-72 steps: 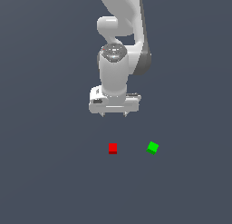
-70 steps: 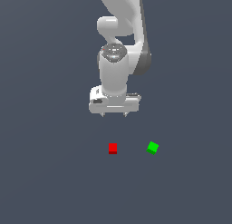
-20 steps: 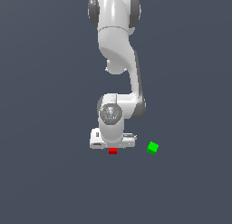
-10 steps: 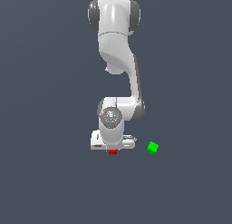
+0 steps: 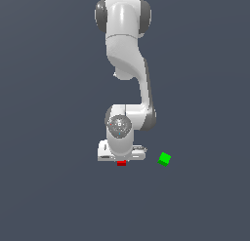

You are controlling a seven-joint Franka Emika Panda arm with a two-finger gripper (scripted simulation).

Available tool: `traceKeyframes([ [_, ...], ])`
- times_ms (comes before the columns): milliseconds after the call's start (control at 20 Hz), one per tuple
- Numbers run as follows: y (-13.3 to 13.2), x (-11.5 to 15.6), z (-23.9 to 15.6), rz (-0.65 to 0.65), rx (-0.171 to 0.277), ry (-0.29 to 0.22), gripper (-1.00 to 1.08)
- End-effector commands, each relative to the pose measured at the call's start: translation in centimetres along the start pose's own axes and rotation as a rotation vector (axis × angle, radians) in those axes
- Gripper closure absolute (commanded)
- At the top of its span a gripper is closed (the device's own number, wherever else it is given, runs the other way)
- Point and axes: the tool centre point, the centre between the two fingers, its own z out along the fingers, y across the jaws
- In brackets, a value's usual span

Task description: Stack the red cube on top of the green cube.

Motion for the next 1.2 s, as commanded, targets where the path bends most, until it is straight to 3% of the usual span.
traceKeyframes([
  [0,0.0,0.0,-0.2,0.0,0.0,0.001,1.08],
  [750,0.0,-0.1,-8.5,0.0,0.0,0.001,1.08],
  [1150,0.0,0.0,-10.0,0.0,0.0,0.001,1.08],
])
